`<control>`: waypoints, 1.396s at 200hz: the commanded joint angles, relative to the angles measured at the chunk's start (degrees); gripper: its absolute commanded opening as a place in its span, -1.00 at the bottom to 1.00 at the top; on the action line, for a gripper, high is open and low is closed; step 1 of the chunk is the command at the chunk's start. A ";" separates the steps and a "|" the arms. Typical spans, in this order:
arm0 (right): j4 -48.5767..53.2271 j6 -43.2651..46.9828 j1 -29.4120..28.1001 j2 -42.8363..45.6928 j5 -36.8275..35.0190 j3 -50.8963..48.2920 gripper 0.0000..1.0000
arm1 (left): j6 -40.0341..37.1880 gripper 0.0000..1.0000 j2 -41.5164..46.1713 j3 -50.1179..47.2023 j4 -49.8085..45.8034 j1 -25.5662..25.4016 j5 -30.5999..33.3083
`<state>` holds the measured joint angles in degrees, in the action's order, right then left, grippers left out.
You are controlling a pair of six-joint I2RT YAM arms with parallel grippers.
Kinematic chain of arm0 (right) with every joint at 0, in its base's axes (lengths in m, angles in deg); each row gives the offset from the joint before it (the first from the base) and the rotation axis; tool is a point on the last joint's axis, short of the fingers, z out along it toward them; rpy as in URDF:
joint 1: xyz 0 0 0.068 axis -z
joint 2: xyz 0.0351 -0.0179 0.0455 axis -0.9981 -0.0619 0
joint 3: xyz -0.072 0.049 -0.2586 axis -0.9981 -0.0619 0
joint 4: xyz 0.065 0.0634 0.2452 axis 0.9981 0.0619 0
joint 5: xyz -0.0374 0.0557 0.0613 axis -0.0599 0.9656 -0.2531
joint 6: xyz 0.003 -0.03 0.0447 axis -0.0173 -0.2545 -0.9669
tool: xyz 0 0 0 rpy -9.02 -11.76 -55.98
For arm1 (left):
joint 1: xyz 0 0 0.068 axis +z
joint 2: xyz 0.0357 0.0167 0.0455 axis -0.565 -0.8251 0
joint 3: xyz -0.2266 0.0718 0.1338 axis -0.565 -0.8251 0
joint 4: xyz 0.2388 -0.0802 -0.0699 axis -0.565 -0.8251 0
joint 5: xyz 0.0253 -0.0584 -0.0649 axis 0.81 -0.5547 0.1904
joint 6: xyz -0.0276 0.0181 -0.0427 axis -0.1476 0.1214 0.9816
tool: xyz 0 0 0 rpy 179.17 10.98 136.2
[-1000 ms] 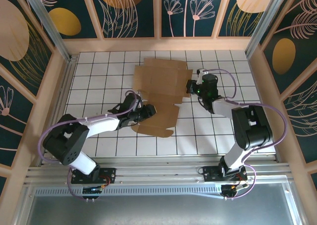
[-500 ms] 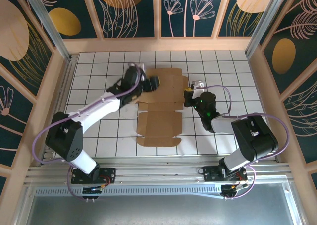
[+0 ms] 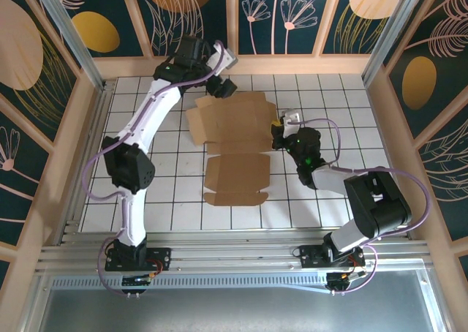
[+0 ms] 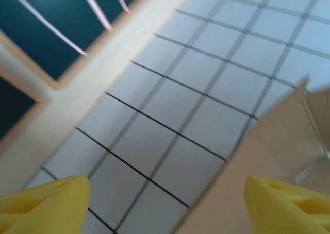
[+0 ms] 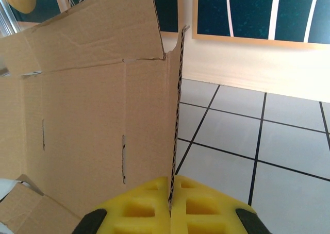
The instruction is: Fold the paper box
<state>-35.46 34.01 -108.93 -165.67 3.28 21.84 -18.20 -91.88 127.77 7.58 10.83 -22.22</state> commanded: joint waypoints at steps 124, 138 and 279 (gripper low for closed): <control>4.77 2.27 1.32 -5.26 4.86 7.52 -1.00 | -18.44 0.86 -11.81 4.30 -0.19 1.75 -3.07; 4.82 2.36 1.32 -5.79 4.52 7.98 -1.00 | -18.53 0.80 -11.05 3.18 -1.53 1.73 -4.36; 15.06 -6.46 1.73 -4.06 -3.46 13.32 -0.21 | -15.63 -0.61 -8.44 -0.83 -3.44 1.52 -0.19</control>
<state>-26.63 33.14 -107.82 -172.14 3.39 31.48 -34.72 -102.24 128.58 3.30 12.54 -23.01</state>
